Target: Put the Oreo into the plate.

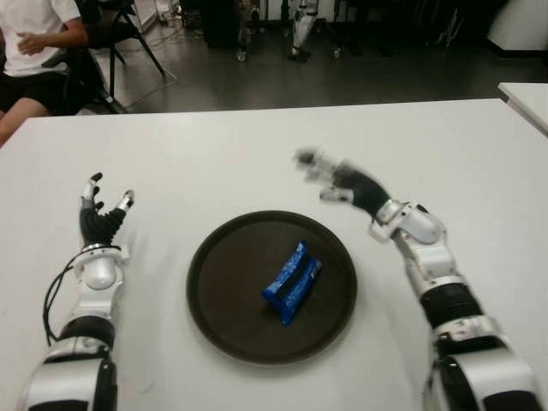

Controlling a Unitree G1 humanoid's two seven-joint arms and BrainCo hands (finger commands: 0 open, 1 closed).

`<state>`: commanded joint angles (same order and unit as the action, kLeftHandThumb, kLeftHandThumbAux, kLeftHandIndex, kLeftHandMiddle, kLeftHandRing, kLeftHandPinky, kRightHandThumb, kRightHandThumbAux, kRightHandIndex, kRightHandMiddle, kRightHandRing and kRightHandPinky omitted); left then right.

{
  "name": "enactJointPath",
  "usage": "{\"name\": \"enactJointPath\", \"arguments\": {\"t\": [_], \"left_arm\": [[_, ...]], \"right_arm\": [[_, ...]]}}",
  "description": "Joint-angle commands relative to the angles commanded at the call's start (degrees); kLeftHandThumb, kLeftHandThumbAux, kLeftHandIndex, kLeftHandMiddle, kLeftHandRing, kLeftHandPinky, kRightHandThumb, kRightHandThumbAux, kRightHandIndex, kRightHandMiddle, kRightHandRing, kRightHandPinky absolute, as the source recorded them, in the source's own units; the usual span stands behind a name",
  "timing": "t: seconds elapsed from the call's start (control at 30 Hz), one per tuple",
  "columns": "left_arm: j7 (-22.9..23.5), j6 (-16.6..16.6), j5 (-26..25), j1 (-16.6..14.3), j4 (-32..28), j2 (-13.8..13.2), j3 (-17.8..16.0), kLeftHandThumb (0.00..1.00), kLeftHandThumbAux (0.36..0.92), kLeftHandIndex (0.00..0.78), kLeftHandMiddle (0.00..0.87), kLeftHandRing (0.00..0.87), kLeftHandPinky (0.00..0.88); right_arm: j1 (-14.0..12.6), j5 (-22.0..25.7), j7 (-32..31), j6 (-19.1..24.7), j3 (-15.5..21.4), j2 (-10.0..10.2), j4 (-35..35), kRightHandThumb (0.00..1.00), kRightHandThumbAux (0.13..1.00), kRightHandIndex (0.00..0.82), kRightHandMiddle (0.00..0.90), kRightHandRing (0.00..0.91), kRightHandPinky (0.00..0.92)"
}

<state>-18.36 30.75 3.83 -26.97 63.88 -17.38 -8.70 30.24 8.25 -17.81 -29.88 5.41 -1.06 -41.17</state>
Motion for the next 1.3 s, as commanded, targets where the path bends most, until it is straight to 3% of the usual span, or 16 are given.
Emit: {"name": "enactJointPath", "arguments": {"t": [0.1,0.17,0.27,0.37,0.53,0.63,0.87,1.03,1.3], "left_arm": [[0.07,0.0,-0.06,-0.04,0.1,-0.02,-0.05,0.0,0.664,0.003,0.0,0.0,0.0],[-0.01,0.05,-0.02,-0.1,0.21,-0.13,-0.05,0.0,0.662,0.004,0.0,0.0,0.0],[-0.52,0.12,0.74,-0.1,0.3,-0.47,0.43,0.0,0.649,0.005,0.0,0.0,0.0],[-0.49,0.1,1.01,-0.14,0.42,-0.69,0.64,0.0,0.638,0.005,0.0,0.0,0.0],[-0.28,-0.04,0.92,-0.28,0.51,-0.55,0.6,0.0,0.634,0.001,0.0,0.0,0.0],[0.48,0.34,0.08,-0.31,0.23,-0.09,0.08,0.0,0.646,0.0,0.0,0.0,0.0],[0.78,0.48,0.1,-0.14,0.19,-0.19,0.26,0.0,0.659,0.0,0.0,0.0,0.0],[0.79,0.5,0.09,-0.01,0.23,-0.15,0.26,0.0,0.655,0.0,0.0,0.0,0.0],[1.04,0.74,-0.61,0.14,0.4,0.06,-0.24,0.0,0.652,0.0,0.0,0.0,0.0]], "right_arm": [[-0.04,-1.79,4.6,-3.44,0.69,0.91,-0.85,0.0,0.6,0.0,0.0,0.0,0.0],[0.08,-4.76,11.13,-6.63,1.62,0.43,-3.02,0.0,0.622,0.0,0.0,0.0,0.0],[2.6,-8.1,20.23,-8.94,2.59,-0.3,-7.71,0.0,0.636,0.0,0.0,0.0,0.0],[4.21,-8.73,23.13,-9.93,2.9,-0.96,-11.4,0.0,0.641,0.0,0.0,0.0,0.0],[7.4,-6.42,23.63,-11.65,4.65,-0.86,-18.23,0.0,0.649,0.0,0.0,0.0,0.0],[9.23,-1.8,20.3,-9.98,7.96,-0.59,-22.86,0.0,0.685,0.0,0.0,0.0,0.0],[11.23,1.6,17.47,-8.44,11.01,-0.65,-27.43,0.0,0.758,0.0,0.0,0.0,0.0],[11.61,1.7,16.96,-6.09,12.01,-1.31,-30.45,0.0,0.776,0.0,0.0,0.0,0.0],[10.42,-3.26,22.74,-0.94,9.17,-2.81,-33.39,0.0,0.788,0.0,0.0,0.0,0.0]]}}
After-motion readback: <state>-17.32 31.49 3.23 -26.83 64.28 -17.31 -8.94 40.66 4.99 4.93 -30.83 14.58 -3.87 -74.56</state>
